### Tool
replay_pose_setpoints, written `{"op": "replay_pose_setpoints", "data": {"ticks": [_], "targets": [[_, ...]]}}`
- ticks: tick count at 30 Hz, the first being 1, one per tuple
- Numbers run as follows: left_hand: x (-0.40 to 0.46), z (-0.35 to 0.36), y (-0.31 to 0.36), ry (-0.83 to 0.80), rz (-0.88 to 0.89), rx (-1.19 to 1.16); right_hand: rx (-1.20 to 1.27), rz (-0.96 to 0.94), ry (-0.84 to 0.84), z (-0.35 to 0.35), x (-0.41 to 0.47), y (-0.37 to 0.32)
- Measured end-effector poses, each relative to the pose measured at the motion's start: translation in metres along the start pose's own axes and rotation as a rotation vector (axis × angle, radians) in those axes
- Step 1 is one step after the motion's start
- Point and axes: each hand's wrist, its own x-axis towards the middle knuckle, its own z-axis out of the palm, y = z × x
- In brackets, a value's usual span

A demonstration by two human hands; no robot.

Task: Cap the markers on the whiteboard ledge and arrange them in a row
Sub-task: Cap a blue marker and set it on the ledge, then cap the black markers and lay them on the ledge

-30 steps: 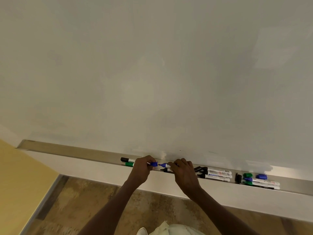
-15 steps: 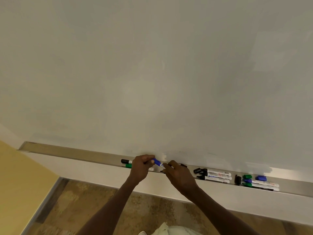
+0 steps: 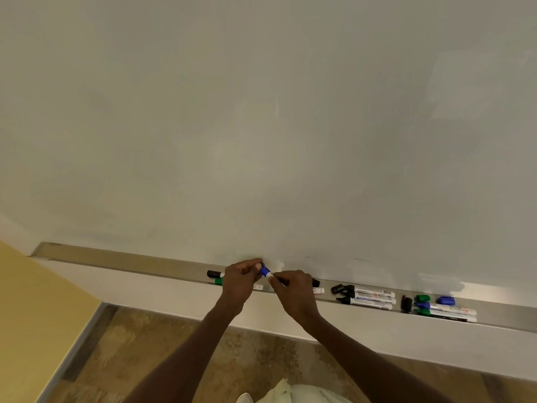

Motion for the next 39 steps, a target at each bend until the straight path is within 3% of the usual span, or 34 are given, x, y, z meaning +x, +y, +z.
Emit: {"op": "replay_pose_setpoints", "data": {"ticks": [6,10,15,19,25,33,39], "targets": [[0.016,-0.009,0.004,0.184,-0.097,-0.192,-0.046,0.031,-0.115,-0.011,0.021,0.004],[0.022,-0.017,-0.003,0.259,-0.173,-0.268,-0.086,0.078,-0.105,-0.017,0.018,0.018],[0.026,-0.018,-0.006,0.318,-0.219,-0.255,0.012,0.221,0.030,-0.010,0.022,0.020],[0.028,-0.028,-0.009,0.375,-0.259,-0.078,0.069,0.285,0.042,0.001,0.031,0.017],[0.024,-0.036,-0.018,0.345,-0.270,-0.023,0.011,0.288,0.005,0.022,0.043,0.014],[0.022,-0.022,-0.022,0.251,-0.275,-0.151,-0.075,0.156,-0.063,0.027,0.035,0.020],[0.014,-0.003,-0.023,0.175,-0.187,-0.019,-0.222,0.057,-0.113,-0.006,0.029,0.043]]}}
